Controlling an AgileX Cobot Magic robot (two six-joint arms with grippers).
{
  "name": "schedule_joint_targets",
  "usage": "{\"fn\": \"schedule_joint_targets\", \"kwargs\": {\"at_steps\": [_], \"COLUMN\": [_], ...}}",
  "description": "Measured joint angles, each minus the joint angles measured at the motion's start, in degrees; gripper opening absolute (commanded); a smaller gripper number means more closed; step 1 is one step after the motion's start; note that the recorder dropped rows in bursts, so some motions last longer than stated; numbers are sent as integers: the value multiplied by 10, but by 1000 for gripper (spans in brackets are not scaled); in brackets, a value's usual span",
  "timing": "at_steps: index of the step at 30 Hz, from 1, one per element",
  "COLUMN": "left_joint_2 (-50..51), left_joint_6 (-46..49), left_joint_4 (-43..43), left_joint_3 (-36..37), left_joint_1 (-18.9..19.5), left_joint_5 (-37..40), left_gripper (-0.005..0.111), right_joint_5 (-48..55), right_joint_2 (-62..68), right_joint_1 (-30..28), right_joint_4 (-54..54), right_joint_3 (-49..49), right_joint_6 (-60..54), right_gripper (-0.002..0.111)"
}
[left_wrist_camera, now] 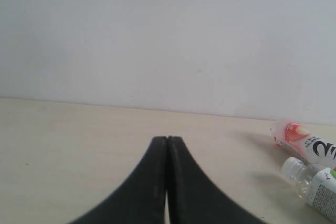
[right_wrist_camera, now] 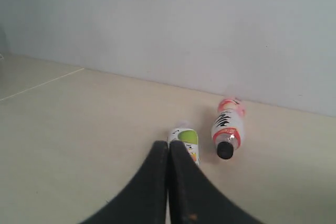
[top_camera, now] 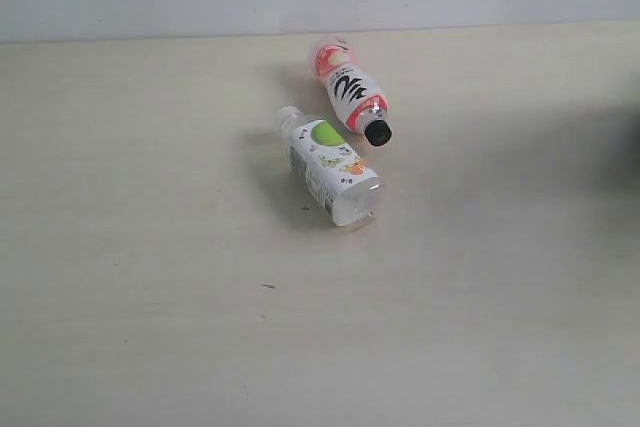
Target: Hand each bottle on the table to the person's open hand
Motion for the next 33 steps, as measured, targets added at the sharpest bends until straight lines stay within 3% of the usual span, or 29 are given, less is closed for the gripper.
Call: {"fn": "schedule_joint_targets", "kwargs": {"at_steps": [6, 11, 15, 17, 21, 27, 33], "left_joint_2": [0, 0, 0, 0, 0, 0, 0], "left_joint_6": [0, 0, 0, 0, 0, 0, 0], "left_joint_4": [0, 0, 0, 0, 0, 0, 0], "left_joint_3": [0, 0, 0, 0, 0, 0, 0], "left_joint_1": [0, 0, 0, 0, 0, 0, 0], "left_joint_5": [0, 0, 0, 0, 0, 0, 0], "left_gripper": [0, 0, 0, 0, 0, 0, 0], "right_joint_5": [-35, -17, -60, -62, -39, -76, -47], "right_joint_2": [0, 0, 0, 0, 0, 0, -1], "right_joint_1": [0, 22, 35, 39, 43, 43, 43], "right_joint_4": [-134, -35, -133, -154, -98, -209, -234], "right_joint_3": [0, 0, 0, 0, 1, 3, -11], "right_joint_6": [-106, -47, -113, -98, -20, -30, -1], "right_gripper": [0, 0, 3, 3, 3, 3, 3]}}
